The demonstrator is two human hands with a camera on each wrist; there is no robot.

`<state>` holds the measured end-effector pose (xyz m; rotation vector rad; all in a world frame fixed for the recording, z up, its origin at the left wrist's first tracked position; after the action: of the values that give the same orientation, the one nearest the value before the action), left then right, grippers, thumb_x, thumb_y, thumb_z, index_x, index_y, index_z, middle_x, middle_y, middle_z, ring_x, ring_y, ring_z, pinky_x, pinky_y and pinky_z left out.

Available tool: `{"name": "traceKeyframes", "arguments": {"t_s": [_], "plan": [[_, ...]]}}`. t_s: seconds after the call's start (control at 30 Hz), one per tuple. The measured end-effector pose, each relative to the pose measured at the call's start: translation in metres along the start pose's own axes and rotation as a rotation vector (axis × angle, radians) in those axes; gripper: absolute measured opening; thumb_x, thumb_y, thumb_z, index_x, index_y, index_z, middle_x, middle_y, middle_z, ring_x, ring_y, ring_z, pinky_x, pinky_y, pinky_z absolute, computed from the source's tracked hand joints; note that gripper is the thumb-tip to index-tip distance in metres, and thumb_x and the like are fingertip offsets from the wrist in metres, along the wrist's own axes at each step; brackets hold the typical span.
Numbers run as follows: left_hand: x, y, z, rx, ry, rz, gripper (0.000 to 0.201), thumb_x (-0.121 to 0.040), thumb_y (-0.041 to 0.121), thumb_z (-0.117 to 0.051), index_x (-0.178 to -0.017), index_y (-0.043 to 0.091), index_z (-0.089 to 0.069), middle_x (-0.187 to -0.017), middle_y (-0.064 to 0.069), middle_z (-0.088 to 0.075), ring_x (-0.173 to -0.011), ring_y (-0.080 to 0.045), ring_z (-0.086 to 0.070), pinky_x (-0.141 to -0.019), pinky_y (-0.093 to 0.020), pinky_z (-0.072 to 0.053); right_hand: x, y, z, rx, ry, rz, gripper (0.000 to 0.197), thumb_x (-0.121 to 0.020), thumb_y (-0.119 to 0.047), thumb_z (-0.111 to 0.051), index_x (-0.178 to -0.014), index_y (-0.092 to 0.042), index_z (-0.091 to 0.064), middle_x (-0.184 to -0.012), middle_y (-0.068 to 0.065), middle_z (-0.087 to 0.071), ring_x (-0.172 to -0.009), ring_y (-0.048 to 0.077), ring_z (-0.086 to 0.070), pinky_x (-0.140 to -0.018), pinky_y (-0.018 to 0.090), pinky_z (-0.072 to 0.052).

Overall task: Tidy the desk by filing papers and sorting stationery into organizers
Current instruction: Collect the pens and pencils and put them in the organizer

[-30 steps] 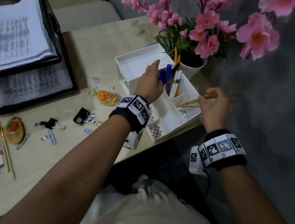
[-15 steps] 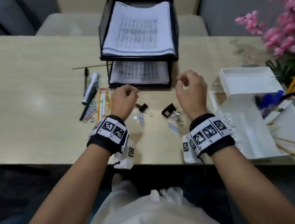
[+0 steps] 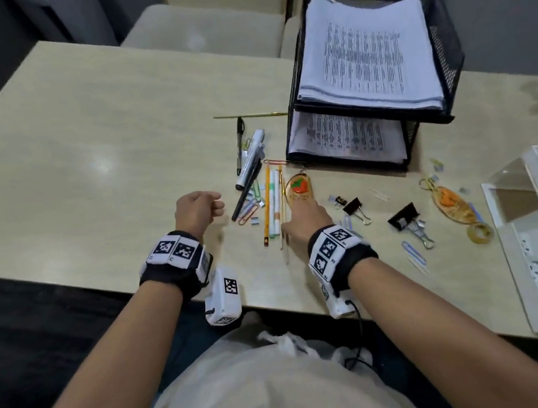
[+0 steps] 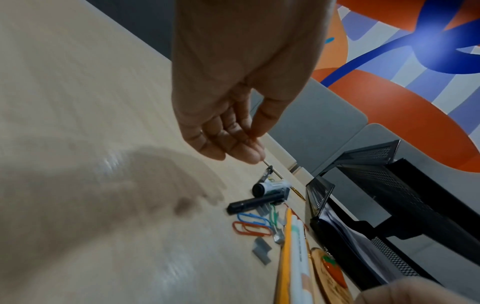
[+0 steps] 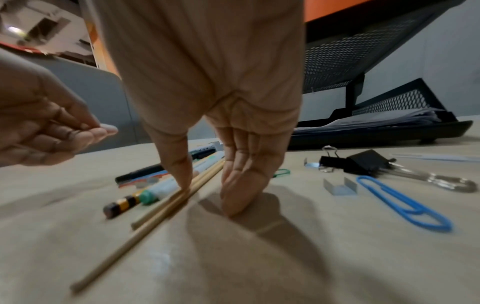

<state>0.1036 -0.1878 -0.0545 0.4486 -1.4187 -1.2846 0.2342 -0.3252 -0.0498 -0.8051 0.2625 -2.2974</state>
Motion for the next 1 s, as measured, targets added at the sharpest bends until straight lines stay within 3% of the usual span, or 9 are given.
{"name": "traceKeyframes", "arguments": {"t_s": [0.2,0.27,0.37,0.47,0.53,0.67,0.8,0.9,1.0], "plan": [[-0.008,0.004,-0.020,-0.021,-0.120,0.037,0.028,-0.089,0.001,-0.037,-0.073,0.013,-0.056,-0.067,-0.004,-0.056,-0.053,-0.011,-0.051,-0.049,-0.013,-0.039,0.003,0.003,-0.002,0.019,0.053,-0.102,0.017,-0.088,-0.009,-0.050,-0.103,-0.003,-0.054,-0.113,0.019,-0.058,-0.105,0.035,-0.055,-0.075,0.034,-0.042],[-0.007,0.007,-0.027,0.034,-0.152,0.060,0.028,-0.089,-0.001,-0.037,-0.073,0.011,-0.056,-0.066,-0.005,-0.054,-0.047,-0.008,-0.049,-0.044,-0.012,-0.040,0.004,0.009,-0.003,-0.021,0.077,-0.121,0.005,-0.086,-0.011,-0.052,-0.088,-0.006,-0.050,-0.101,0.019,-0.056,-0.093,0.033,-0.055,-0.073,0.035,-0.043],[-0.003,0.012,-0.041,0.144,-0.273,0.121,0.022,-0.091,0.002,-0.042,-0.075,0.010,-0.055,-0.067,-0.005,-0.048,-0.050,-0.010,-0.046,-0.047,-0.016,-0.038,0.011,0.012,0.001,-0.254,0.146,-0.118,0.025,-0.085,-0.013,-0.055,-0.065,-0.012,-0.041,-0.075,0.007,-0.050,-0.065,0.022,-0.049,-0.057,0.028,-0.041],[0.006,0.014,-0.057,0.075,-0.481,0.135,0.022,-0.096,0.025,-0.047,-0.079,0.014,-0.056,-0.071,0.000,-0.054,-0.063,-0.011,-0.051,-0.060,-0.021,-0.040,0.020,-0.007,0.009,-0.508,0.157,0.024,0.015,-0.085,-0.008,-0.057,-0.071,-0.007,-0.053,-0.071,0.005,-0.054,-0.062,0.017,-0.049,-0.064,0.028,-0.046],[0.008,0.015,-0.064,0.038,-0.563,0.109,0.030,-0.098,0.027,-0.042,-0.076,0.012,-0.056,-0.072,-0.002,-0.054,-0.060,-0.010,-0.051,-0.057,-0.021,-0.039,0.021,-0.021,0.013,-0.566,0.120,0.099,0.011,-0.087,-0.006,-0.056,-0.081,0.003,-0.059,-0.078,0.011,-0.059,-0.067,0.020,-0.053,-0.069,0.033,-0.049],[-0.005,0.023,-0.053,0.190,-0.332,0.143,0.032,-0.098,0.013,-0.033,-0.067,0.013,-0.042,-0.063,-0.004,-0.048,-0.037,-0.005,-0.042,-0.045,-0.018,-0.038,-0.002,-0.018,0.009,-0.524,0.217,-0.061,0.021,-0.091,-0.005,-0.049,-0.077,0.006,-0.060,-0.074,0.013,-0.059,-0.074,0.025,-0.060,-0.073,0.041,-0.056],[-0.021,0.018,-0.036,0.158,-0.190,0.143,0.033,-0.096,0.015,-0.034,-0.063,0.015,-0.039,-0.040,0.005,-0.044,-0.025,-0.003,-0.028,-0.031,-0.012,-0.022,-0.019,-0.021,-0.005,-0.277,0.249,-0.179,0.030,-0.090,-0.012,-0.052,-0.062,-0.008,-0.042,-0.064,0.006,-0.045,-0.075,0.026,-0.051,-0.057,0.029,-0.036],[-0.024,0.010,-0.029,0.134,-0.203,0.170,0.033,-0.096,0.014,-0.034,-0.064,0.014,-0.043,-0.034,0.008,-0.043,-0.024,-0.002,-0.027,-0.030,-0.010,-0.020,-0.025,-0.025,-0.010,-0.172,0.265,-0.187,0.013,-0.089,-0.008,-0.053,-0.094,0.003,-0.058,-0.095,0.016,-0.064,-0.091,0.032,-0.060,-0.064,0.029,-0.040],[-0.023,0.004,-0.025,0.123,-0.221,0.191,0.033,-0.098,0.013,-0.034,-0.067,0.012,-0.047,-0.054,0.000,-0.041,-0.023,-0.001,-0.028,-0.029,-0.011,-0.020,-0.025,-0.018,-0.014,-0.074,0.274,-0.200,0.019,-0.089,-0.006,-0.051,-0.105,0.003,-0.058,-0.106,0.018,-0.064,-0.097,0.032,-0.062,-0.067,0.032,-0.043]]}}
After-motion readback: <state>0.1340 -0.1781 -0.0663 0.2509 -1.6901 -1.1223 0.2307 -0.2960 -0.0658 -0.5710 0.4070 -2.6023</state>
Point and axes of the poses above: each hand's wrist, its own x-axis away from the middle knuckle, its own z-axis out of the back of the hand, y = z × x, the point moved 3 cm from there along -x, towards the middle knuckle
